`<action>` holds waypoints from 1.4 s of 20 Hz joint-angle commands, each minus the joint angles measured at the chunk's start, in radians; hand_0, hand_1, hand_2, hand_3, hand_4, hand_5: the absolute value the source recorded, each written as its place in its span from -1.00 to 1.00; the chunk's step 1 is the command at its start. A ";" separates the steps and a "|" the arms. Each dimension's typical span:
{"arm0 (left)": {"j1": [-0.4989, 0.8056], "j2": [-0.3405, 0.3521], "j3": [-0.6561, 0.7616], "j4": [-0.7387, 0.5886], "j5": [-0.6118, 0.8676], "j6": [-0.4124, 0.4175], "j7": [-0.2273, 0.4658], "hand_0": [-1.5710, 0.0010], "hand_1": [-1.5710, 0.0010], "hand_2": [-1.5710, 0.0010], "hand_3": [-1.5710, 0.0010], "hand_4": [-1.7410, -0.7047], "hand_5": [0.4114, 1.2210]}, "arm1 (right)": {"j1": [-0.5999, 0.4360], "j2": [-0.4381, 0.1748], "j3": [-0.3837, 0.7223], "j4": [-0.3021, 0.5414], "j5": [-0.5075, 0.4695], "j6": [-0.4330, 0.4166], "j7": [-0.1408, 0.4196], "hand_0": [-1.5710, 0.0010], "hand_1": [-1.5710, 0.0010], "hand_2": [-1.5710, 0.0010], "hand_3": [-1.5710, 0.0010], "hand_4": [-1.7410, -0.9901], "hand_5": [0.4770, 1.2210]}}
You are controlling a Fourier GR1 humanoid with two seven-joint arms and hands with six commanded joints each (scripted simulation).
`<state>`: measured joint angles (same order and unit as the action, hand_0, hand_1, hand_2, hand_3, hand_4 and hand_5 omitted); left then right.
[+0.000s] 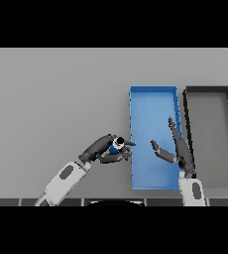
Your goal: Pick up the blue pipe and place it into the blue bin.
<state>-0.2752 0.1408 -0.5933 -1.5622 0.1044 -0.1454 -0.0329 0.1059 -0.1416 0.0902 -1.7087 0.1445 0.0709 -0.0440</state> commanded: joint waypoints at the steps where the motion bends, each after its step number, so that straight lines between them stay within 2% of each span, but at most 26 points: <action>1: 0.001 -0.001 -0.001 0.000 -0.006 0.004 -0.001 -1.00 -1.00 -1.00 -0.90 -1.00 1.00 | 0.008 0.002 0.002 -0.001 -0.006 0.005 -0.006 1.00 1.00 1.00 1.00 0.50 -0.66; 3: -0.004 0.004 0.001 0.005 -0.011 -0.002 -0.003 -1.00 -1.00 -1.00 -0.90 -1.00 1.00 | 0.008 -0.005 -0.011 -0.019 -0.087 0.065 -0.064 1.00 1.00 1.00 1.00 0.45 -0.61; 4: -0.007 0.009 0.008 -0.005 -0.006 -0.001 0.002 -1.00 -1.00 -1.00 -0.90 -1.00 1.00 | -0.007 -0.017 -0.026 -0.038 -0.180 0.128 -0.062 1.00 1.00 1.00 1.00 0.45 -0.65; 7: 0.004 0.001 0.001 0.000 -0.005 -0.009 -0.005 -1.00 -1.00 -1.00 -0.90 -1.00 1.00 | -0.049 -0.117 -0.037 -0.133 -0.377 0.282 0.014 1.00 1.00 1.00 1.00 0.29 -0.78; 10: -0.004 -0.001 0.002 -0.003 -0.011 -0.005 -0.001 -1.00 -1.00 -1.00 -0.90 -1.00 1.00 | -0.118 -0.197 0.003 -0.216 -0.487 0.364 0.143 1.00 1.00 1.00 1.00 0.14 -0.94; 11: -0.021 -0.003 0.013 0.007 -0.007 -0.009 0.009 -1.00 -1.00 -1.00 -0.90 -1.00 1.00 | -0.149 -0.209 0.020 -0.236 -0.503 0.378 0.169 1.00 1.00 1.00 1.00 0.12 -0.94; 13: -0.017 0.005 0.012 0.023 -0.021 -0.016 -0.016 -1.00 -1.00 -1.00 -0.89 -1.00 1.00 | -0.192 -0.221 0.060 -0.253 -0.525 0.401 0.233 1.00 1.00 1.00 1.00 0.16 -0.93; 15: -0.019 -0.004 0.008 0.014 -0.023 -0.012 -0.004 -1.00 -1.00 -1.00 -0.89 -1.00 1.00 | -0.264 -0.226 0.090 -0.249 -0.541 0.423 0.277 1.00 1.00 1.00 1.00 0.14 -0.91; 19: -0.020 -0.010 0.007 0.008 -0.014 -0.022 -0.003 -1.00 -1.00 -1.00 -0.89 -1.00 1.00 | -0.365 -0.199 0.165 -0.222 -0.501 0.469 0.311 1.00 1.00 1.00 1.00 0.24 -0.87; 21: -0.007 0.001 0.007 0.007 -0.010 -0.042 -0.028 -1.00 -1.00 -1.00 -0.91 -1.00 1.00 | -0.397 -0.169 0.199 -0.201 -0.483 0.479 0.325 1.00 1.00 1.00 1.00 0.33 -0.86; 22: -0.007 -0.005 0.006 0.010 -0.007 -0.045 -0.030 -1.00 -1.00 -1.00 -0.93 -1.00 1.00 | -0.427 -0.152 0.216 -0.194 -0.485 0.476 0.350 1.00 1.00 1.00 1.00 0.35 -0.86; 27: -0.011 -0.001 0.004 0.012 -0.022 -0.051 -0.019 -1.00 -1.00 -1.00 -0.96 -1.00 1.00 | -0.526 -0.087 0.253 -0.126 -0.477 0.487 0.380 1.00 1.00 1.00 1.00 0.39 -0.91; 28: -0.004 0.005 0.000 0.016 -0.032 -0.056 -0.034 -1.00 -1.00 -1.00 -0.96 -1.00 1.00 | -0.544 -0.073 0.258 -0.101 -0.472 0.492 0.384 1.00 1.00 1.00 1.00 0.39 -0.92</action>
<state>-0.2790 0.1461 -0.5935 -1.5457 0.0734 -0.2038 -0.0661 -0.4389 -0.2139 0.3489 -1.8093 -0.3266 0.5621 0.3428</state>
